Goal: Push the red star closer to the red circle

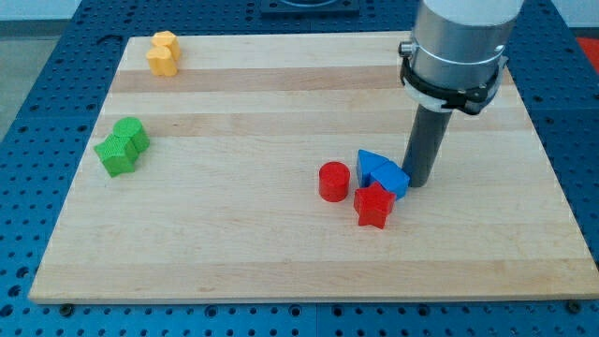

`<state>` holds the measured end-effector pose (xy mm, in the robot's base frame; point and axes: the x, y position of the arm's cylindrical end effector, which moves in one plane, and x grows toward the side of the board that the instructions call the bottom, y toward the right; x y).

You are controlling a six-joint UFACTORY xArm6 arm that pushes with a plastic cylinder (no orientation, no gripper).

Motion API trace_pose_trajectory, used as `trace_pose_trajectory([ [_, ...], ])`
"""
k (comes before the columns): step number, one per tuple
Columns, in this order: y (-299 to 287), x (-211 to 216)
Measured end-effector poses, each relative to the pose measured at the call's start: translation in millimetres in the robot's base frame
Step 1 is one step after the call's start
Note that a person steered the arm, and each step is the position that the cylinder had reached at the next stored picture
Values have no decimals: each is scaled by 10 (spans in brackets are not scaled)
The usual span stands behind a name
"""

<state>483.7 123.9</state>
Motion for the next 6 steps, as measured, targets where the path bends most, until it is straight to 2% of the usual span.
trace_pose_trajectory([
  [2,141,399],
  [3,-89,564],
  [6,-286,518],
])
